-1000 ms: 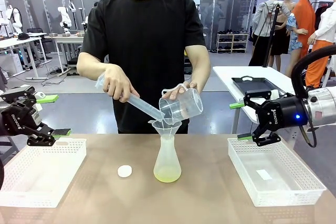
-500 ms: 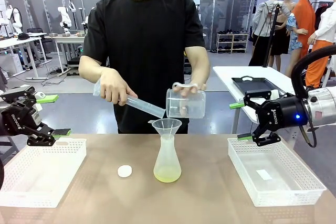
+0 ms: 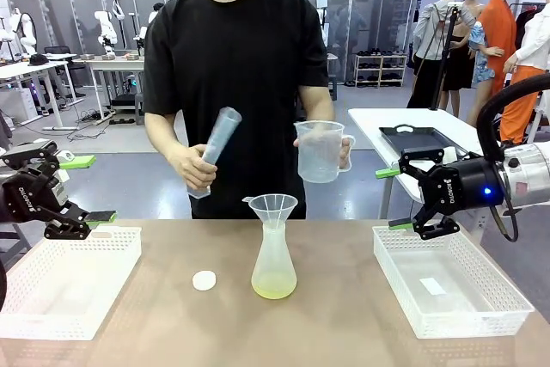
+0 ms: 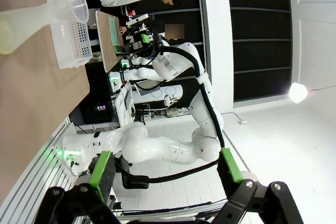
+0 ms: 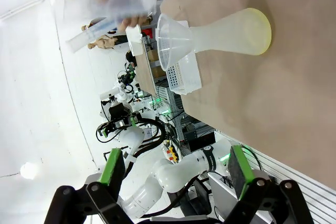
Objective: Prepare the solutions needed for the experiment.
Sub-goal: Once the solution is in the Big flask , pick up the Plastic Funnel and place it back into the right Organizing basket.
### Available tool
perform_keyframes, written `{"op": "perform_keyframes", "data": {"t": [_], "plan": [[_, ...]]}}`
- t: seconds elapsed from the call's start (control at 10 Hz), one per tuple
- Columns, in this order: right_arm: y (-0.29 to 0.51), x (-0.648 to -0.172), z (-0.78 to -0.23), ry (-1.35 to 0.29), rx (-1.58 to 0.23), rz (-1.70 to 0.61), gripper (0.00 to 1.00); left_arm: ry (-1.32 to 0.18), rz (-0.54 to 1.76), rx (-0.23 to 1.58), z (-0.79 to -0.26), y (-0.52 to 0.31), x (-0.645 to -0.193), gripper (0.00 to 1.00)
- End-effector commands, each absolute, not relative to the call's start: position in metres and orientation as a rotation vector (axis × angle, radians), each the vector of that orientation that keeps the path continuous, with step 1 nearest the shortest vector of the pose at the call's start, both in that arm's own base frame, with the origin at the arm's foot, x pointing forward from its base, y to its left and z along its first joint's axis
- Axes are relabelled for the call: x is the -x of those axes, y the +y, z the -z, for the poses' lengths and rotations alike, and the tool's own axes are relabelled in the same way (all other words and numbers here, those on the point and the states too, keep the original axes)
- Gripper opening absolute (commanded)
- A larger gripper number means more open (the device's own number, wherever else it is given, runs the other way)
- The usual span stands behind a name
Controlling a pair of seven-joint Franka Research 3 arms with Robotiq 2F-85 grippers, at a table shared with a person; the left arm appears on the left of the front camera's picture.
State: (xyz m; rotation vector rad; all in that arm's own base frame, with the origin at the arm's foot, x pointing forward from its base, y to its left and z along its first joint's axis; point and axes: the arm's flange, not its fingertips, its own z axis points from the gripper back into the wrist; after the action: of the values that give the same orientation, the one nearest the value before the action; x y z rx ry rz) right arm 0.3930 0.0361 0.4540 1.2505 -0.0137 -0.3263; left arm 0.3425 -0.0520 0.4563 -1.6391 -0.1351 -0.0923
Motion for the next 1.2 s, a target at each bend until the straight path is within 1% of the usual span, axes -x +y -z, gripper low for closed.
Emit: {"op": "perform_keyframes", "data": {"t": [0.0,0.9,1.1], "plan": [[0.036,-0.393,-0.454,-0.012,-1.256,0.326,1.0,-0.129,0.094,1.656,-0.459,-0.052,-0.343,1.0],[0.036,-0.393,-0.454,-0.014,-1.25,0.326,1.0,-0.129,0.094,1.656,-0.459,-0.052,-0.343,1.0],[0.042,-0.403,-0.465,-0.057,-1.218,0.167,1.0,-0.129,0.094,1.656,-0.459,-0.052,-0.343,1.0]]}}
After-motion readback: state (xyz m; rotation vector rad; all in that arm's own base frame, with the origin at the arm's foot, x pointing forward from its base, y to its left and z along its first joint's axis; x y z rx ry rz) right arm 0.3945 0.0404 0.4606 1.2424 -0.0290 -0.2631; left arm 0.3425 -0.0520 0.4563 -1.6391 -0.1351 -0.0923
